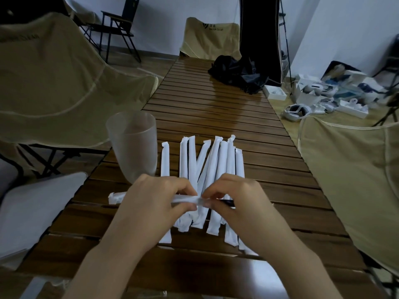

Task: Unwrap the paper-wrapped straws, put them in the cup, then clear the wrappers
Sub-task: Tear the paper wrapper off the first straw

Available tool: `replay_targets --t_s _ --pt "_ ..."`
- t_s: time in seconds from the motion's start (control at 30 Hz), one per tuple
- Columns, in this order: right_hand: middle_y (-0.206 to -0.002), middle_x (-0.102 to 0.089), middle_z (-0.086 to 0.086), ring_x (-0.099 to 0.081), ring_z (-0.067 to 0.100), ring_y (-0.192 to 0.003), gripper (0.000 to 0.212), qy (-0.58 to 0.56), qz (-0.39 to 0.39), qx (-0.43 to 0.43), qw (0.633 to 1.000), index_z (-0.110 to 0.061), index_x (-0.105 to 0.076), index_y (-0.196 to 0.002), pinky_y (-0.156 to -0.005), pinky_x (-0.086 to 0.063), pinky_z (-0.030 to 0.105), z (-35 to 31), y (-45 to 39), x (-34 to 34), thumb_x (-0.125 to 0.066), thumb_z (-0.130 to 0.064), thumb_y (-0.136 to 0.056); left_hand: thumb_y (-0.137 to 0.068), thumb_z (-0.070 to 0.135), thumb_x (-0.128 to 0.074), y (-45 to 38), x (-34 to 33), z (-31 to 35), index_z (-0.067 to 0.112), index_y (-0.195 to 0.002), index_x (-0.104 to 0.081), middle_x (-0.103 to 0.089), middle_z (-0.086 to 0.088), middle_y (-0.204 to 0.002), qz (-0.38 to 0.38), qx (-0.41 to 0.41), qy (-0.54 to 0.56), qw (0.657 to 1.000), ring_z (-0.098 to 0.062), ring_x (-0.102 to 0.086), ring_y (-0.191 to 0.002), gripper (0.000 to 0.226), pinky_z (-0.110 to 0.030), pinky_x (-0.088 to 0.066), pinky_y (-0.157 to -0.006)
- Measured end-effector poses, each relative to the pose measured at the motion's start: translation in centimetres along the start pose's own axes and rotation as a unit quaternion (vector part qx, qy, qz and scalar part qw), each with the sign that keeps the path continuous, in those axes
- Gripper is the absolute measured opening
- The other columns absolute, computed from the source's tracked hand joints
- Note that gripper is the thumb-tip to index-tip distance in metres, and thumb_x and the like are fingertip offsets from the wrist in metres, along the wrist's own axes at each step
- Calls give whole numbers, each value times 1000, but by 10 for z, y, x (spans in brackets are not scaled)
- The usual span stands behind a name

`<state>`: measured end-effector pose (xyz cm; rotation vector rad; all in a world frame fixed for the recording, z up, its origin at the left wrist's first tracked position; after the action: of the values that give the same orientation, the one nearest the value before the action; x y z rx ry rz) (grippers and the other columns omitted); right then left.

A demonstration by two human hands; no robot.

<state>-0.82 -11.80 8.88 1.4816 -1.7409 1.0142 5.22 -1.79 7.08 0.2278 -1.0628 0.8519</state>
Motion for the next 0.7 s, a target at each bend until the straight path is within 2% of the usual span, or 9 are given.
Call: replay_targets --t_s 0.1,0.23,0.37,0.43,0.57,0.63,0.7 --pt "-96 -63 -10 -61 7 -83 16 -19 5 -23 1000 -23 -70 -103 -77 -53 24 8 -1 -2 -64 -23 -88 -78 52 -66 1 1 3 41 -96 -70 -68 21 -86 -2 -12 11 1000 2 -61 -78 21 -9 -38 -70" --pt "-84 -64 -9 -60 6 -76 8 -28 16 -48 998 -21 -72 -86 -71 -49 20 15 -1 -1 -66 -17 -87 -76 68 -56 2 8 11 43 -91 -70 -67 24 -79 15 -45 33 998 3 -62 -79 32 -5 -39 -63" --pt "-74 -62 -15 -57 2 -69 14 -30 52 -56 997 -20 -73 -79 -65 -44 10 15 -2 4 -66 -10 -86 -83 64 -50 1 8 10 42 -88 -70 -59 34 -72 29 -51 74 996 10 -61 -83 31 -3 -41 -64" --pt "-71 -60 -17 -56 0 -65 20 -36 73 -52 995 -24 -70 -75 -63 -44 11 13 1 6 -65 -8 -86 -83 58 -54 1 12 10 40 -85 -71 -55 36 -69 54 -46 67 995 11 -61 -80 25 -2 -40 -63" --pt "-68 -60 -15 -54 5 -59 28 -71 113 -64 989 -25 -62 -69 -54 -41 14 13 7 12 -64 -2 -84 -88 52 -53 3 22 21 34 -83 -72 -63 25 -72 112 -63 12 992 4 -60 -65 26 -12 -40 -65" --pt "-64 -60 -12 -53 5 -55 28 -96 127 -81 984 -22 -64 -68 -49 -38 15 15 8 14 -63 1 -83 -89 50 -51 5 27 30 33 -80 -70 -67 21 -73 145 -81 -24 986 2 -58 -64 27 -21 -41 -69" --pt "-63 -63 -6 -51 1 -48 28 -126 122 -115 978 -20 -63 -66 -43 -34 13 19 10 12 -63 2 -84 -88 44 -46 8 31 37 32 -78 -69 -67 20 -73 166 -98 -42 980 2 -54 -63 27 -23 -37 -71"
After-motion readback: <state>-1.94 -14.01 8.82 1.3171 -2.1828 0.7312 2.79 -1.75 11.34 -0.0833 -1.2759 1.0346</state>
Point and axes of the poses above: each hand's wrist, its own y-axis away from the middle knuckle, its own x-axis out of the back of the hand, z = x × y, the point moved 10 cm from there along -y, towards the middle knuckle
